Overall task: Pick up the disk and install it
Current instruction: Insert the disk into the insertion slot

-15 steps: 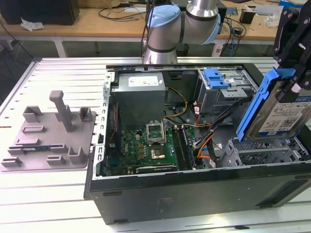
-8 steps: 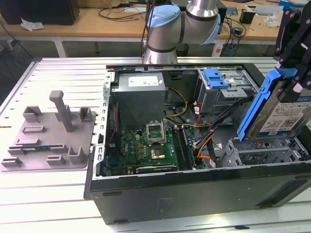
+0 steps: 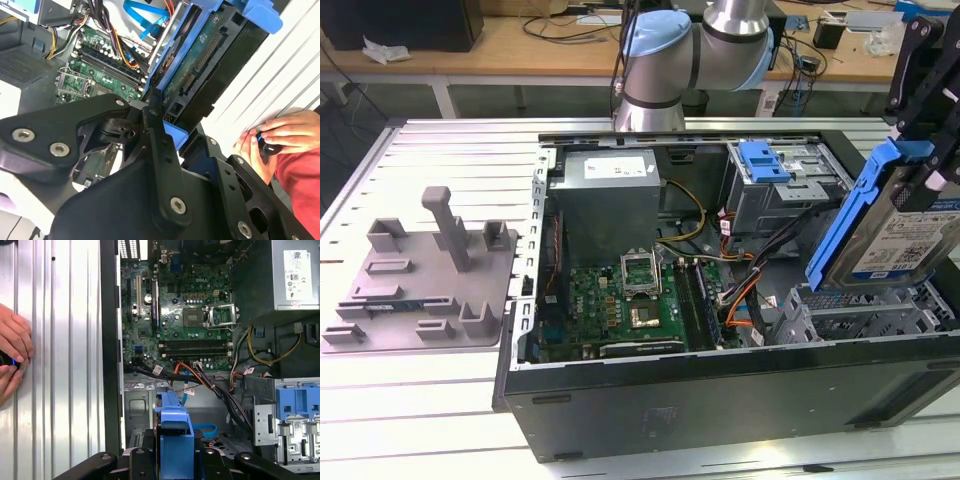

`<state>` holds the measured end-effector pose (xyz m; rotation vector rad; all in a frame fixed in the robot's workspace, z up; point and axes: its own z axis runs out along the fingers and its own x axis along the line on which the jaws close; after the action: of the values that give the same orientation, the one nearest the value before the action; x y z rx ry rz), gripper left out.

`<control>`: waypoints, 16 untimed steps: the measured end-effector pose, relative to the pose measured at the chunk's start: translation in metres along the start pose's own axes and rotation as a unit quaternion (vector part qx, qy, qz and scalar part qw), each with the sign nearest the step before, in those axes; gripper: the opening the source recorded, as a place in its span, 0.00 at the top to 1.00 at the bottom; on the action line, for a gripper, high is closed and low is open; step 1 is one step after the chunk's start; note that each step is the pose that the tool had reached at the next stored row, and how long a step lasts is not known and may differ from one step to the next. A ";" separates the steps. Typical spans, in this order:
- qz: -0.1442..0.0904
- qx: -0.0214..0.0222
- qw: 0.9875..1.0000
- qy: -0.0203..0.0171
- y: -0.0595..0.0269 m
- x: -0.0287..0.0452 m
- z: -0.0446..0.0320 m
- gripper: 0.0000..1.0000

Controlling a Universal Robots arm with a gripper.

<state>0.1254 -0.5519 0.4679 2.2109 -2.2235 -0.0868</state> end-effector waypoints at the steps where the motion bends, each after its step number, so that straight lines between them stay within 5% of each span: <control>1: -0.001 -0.001 1.000 0.000 -0.0004 0.0000 0.0000 0.64; 16: -0.010 -0.003 1.000 0.001 -0.0008 0.0001 0.0001 0.64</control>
<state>0.1262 -0.5520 0.4677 2.2306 -2.1977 -0.0913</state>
